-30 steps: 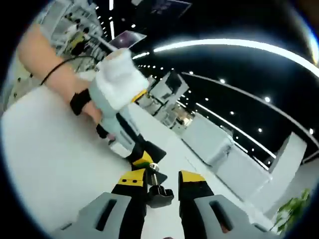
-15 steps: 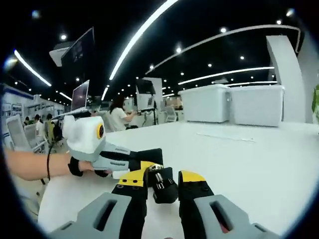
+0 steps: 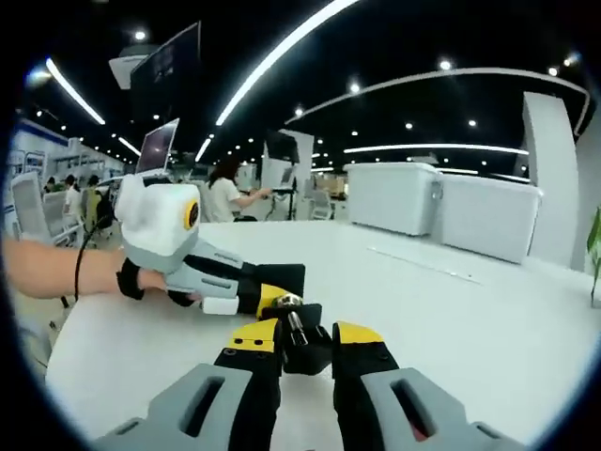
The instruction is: Clamp the fixed fixture on the desktop, loosen the retaining clip, secure it to the edge of the desk, and tighten the retaining clip.
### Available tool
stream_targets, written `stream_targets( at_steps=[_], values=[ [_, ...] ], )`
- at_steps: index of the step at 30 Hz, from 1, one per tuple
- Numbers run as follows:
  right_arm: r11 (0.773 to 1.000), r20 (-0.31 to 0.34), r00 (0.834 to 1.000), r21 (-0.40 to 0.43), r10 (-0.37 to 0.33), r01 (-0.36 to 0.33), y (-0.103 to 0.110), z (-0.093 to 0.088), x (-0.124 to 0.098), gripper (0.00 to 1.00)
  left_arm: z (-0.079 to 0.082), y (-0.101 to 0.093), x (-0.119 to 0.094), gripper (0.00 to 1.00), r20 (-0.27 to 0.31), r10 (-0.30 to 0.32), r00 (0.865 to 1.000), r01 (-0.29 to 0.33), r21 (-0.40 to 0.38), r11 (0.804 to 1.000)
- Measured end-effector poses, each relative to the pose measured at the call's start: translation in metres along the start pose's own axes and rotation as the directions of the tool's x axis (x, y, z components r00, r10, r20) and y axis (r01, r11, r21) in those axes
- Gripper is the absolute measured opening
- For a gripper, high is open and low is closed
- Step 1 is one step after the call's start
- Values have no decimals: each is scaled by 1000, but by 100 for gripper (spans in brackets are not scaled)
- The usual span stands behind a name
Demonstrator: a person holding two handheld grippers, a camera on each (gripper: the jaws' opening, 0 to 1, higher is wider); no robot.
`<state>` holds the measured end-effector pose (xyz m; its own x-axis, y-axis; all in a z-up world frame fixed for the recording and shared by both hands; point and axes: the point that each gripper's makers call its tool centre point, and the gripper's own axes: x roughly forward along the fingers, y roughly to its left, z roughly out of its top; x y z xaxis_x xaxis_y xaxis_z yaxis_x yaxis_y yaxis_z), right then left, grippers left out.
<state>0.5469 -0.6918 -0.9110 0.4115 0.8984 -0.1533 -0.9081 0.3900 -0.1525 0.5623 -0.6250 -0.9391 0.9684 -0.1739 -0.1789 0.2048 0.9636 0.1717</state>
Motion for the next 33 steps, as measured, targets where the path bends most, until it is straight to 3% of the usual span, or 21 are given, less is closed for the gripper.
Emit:
stream_targets(
  at_steps=[4, 9, 12, 17, 26, 29, 33],
  values=[
    [998, -3, 1000, -57, -4, 4, 1, 0, 0, 19, 0, 0, 0, 8, 0, 0, 1000, 0, 0, 1000],
    [982, -4, 1000, -186, -15, 14, 3, 0, 1, 19, 0, 0, 0, 8, 0, 1, 1000, -1, 0, 1000],
    [977, -4, 1000, -214, -18, 17, 5, 0, 0, 19, 0, 0, 0, 8, -1, 2, 1000, -2, -1, 1000],
    [926, -4, 999, -376, -35, 31, 9, 0, 0, 19, -1, 0, -1, 8, -1, 3, 1000, -3, -1, 1000],
    [860, -5, 999, -508, -48, 39, 15, -2, -1, 20, 0, 1, 0, 8, -1, 4, 1000, -4, -2, 1000],
    [798, -7, 998, -601, -56, 41, 17, -2, -2, 20, 0, 1, 0, 8, -1, 4, 1000, -4, -1, 1000],
    [785, -7, 998, -618, -57, 41, 20, -3, -3, 20, 0, 1, 0, 8, -1, 5, 1000, -5, -1, 1000]
  ],
)
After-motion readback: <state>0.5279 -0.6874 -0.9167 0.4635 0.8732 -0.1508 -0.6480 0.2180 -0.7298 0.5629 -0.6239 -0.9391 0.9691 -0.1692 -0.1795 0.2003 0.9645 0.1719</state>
